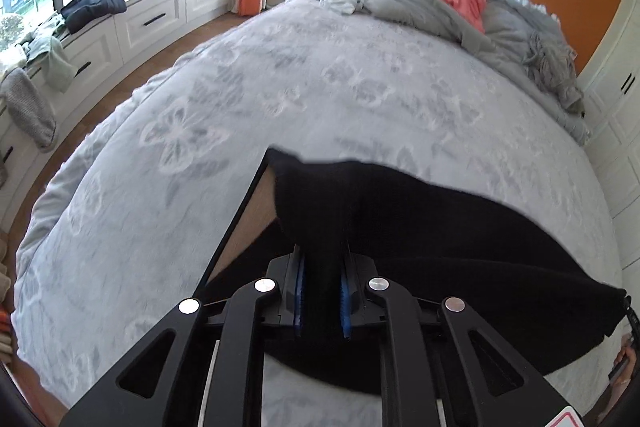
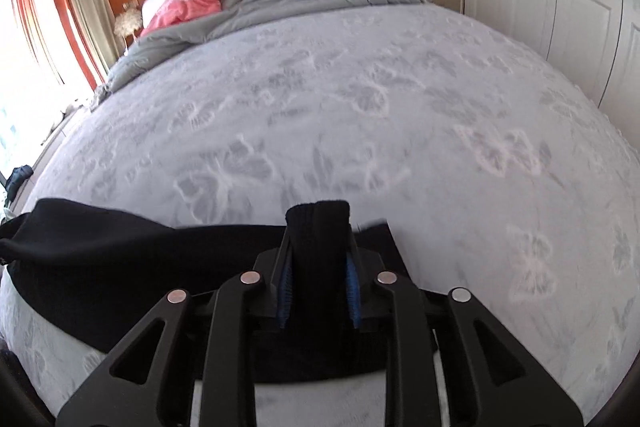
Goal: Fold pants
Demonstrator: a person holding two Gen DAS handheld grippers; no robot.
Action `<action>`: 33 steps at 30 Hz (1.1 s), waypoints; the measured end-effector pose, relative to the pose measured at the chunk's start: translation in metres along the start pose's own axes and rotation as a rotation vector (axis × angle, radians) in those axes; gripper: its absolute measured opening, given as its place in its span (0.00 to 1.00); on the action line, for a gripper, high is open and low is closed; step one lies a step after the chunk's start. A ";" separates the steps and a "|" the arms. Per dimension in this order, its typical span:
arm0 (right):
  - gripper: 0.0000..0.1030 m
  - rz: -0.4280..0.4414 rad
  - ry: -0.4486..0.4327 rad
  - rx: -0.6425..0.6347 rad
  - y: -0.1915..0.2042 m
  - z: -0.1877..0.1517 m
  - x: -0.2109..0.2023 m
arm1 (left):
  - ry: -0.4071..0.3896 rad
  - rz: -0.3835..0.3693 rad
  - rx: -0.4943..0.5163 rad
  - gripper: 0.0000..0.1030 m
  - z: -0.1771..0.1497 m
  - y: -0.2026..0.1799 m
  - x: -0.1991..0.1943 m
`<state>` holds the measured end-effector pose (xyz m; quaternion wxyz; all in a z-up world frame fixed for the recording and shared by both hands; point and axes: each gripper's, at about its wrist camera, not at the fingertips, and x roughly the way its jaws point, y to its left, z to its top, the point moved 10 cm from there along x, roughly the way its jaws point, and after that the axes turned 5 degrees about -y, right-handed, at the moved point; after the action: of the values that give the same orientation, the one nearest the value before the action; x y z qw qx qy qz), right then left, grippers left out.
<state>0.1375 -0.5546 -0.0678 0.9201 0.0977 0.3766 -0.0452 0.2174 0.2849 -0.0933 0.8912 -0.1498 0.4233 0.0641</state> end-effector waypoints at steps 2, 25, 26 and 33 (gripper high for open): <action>0.32 -0.051 0.020 0.025 -0.015 -0.022 -0.003 | 0.044 -0.004 -0.039 0.28 -0.029 0.013 0.005; 0.80 0.152 0.010 0.377 0.054 -0.046 -0.076 | 0.209 -0.407 -0.658 0.35 -0.053 -0.026 0.022; 0.80 0.144 0.024 0.389 0.055 -0.043 -0.067 | 0.210 -0.395 -0.643 0.20 -0.052 -0.026 0.021; 0.55 0.022 0.172 0.461 0.045 -0.028 0.034 | 0.231 -0.372 -0.641 0.02 -0.027 -0.026 0.021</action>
<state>0.1498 -0.5050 -0.1049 0.8385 0.3129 0.4319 -0.1113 0.2171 0.2511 -0.1199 0.7420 -0.5012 0.4451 0.0130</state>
